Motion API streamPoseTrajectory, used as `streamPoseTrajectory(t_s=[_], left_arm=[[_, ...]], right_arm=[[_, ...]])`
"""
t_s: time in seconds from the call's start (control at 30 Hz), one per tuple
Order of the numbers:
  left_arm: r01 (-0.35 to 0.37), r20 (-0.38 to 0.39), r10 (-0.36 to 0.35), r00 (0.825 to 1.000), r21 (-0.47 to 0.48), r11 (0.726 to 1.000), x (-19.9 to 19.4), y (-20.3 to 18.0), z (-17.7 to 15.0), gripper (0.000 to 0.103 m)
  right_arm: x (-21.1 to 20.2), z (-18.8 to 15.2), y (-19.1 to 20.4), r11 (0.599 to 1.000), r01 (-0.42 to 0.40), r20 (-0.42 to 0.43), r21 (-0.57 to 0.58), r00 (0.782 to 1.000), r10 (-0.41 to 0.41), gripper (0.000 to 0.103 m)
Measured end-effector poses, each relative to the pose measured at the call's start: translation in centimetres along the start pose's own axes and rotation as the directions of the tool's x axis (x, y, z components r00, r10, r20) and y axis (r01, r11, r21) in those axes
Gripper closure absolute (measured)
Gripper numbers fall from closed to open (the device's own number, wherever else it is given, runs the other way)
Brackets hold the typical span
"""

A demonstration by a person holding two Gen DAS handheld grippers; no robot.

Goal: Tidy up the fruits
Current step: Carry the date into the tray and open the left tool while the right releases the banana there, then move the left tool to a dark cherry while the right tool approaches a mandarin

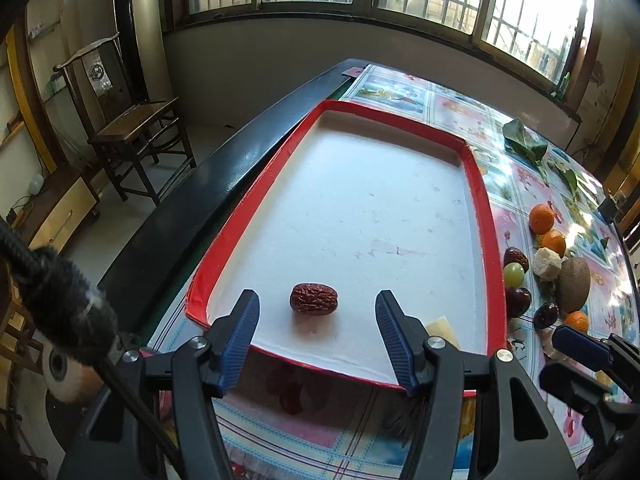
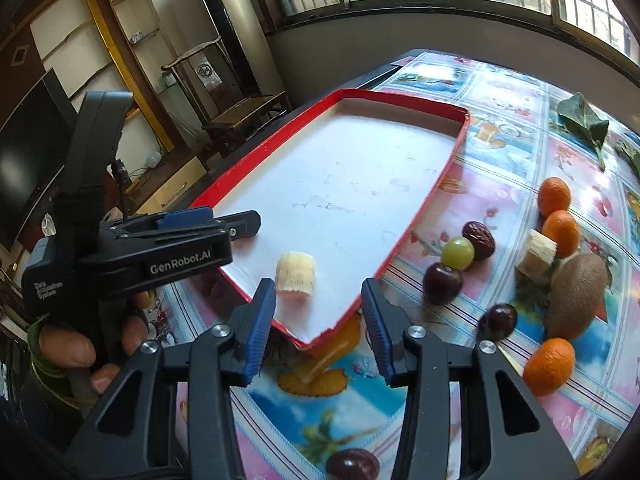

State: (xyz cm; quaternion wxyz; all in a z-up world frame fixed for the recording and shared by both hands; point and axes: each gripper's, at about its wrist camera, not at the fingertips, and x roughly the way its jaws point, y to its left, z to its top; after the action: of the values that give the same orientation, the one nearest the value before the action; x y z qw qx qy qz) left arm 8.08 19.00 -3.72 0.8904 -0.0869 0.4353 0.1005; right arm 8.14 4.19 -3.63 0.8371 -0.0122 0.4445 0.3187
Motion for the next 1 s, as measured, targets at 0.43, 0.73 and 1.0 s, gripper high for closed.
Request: streamPoseTrajectory(t_s=[0.43,0.73,1.0], left_arm=[[0.111,-0.030,-0.109,0.994,0.077,0.991,-3.8,-4.6,-4.1,0.036],[0.195,-0.093,-0.182,0.979,0.155,0.968,-4.6,-8.6,-7.0,0.036],[0.218,-0.124,-0.197,0.973,0.185,0.958,-5.0,-9.6,-8.5,0.036]], right_arm=[[-8.1,-4.2,-6.5,0.963,0.065,0.099,0.260,0.991,-0.094,0.039],[-10.1,-7.2,-9.5,0.920,0.015,0.115,0.392,0.991,-0.065,0.039],[-11.6,-7.7,-8.6,0.949,0.046,0.146,0.312,0.985,-0.096,0.039]])
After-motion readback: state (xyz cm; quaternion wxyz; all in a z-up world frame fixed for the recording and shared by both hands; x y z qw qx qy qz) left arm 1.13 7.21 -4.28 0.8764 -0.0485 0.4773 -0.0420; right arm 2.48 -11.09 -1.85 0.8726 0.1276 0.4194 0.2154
